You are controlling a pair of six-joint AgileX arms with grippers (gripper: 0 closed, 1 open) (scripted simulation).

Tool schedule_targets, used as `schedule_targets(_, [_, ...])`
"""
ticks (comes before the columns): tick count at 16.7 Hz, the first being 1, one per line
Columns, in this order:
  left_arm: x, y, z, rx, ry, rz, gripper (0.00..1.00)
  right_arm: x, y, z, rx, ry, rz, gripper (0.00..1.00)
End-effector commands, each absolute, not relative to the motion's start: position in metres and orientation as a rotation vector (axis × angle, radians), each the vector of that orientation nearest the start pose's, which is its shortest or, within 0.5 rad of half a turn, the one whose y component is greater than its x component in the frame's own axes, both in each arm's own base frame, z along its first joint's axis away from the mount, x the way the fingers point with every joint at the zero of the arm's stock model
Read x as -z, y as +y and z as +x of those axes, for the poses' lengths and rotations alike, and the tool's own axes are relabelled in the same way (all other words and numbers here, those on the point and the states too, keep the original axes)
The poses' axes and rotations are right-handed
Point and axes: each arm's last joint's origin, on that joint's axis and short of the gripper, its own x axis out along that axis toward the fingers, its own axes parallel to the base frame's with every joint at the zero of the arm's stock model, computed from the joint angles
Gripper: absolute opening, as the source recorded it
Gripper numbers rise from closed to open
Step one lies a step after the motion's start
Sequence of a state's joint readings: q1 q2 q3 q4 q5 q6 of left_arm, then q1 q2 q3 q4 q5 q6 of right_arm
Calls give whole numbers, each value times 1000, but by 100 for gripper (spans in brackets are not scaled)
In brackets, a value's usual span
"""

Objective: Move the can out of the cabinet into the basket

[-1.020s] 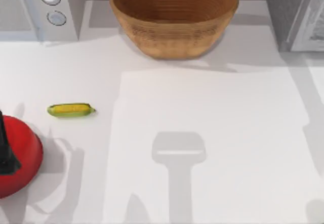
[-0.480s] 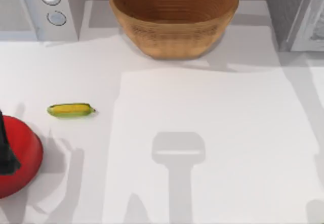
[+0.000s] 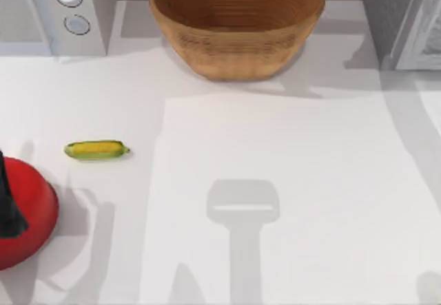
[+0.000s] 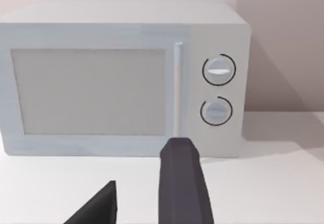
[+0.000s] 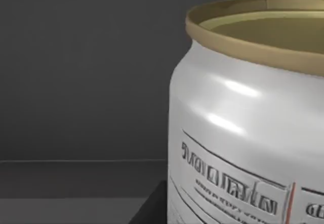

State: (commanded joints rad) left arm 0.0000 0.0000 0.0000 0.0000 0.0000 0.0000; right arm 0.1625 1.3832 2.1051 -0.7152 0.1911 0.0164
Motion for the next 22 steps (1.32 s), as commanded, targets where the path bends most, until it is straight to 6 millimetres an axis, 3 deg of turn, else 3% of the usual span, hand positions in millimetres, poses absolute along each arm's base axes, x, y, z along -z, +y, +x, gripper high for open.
schedule_targets(6, [-160,-1,106,0,0,0,100,-567,34,211,15,-24,1,0])
schedule_targets(10, [-160,-1,106,0,0,0,100,-561,25,167,-8,-120,-9,0])
schedule_targets(12, [-160,-1,106,0,0,0,100,-546,20,139,-22,-172,-18,0])
schedule_targets(14, [-160,-1,106,0,0,0,100,-519,15,116,-34,-201,-30,0])
schedule_targets(16, [-160,-1,106,0,0,0,100,-478,12,101,-44,-205,-41,0])
schedule_targets(22, [-160,-1,106,0,0,0,100,-314,5,92,-44,-127,-46,0])
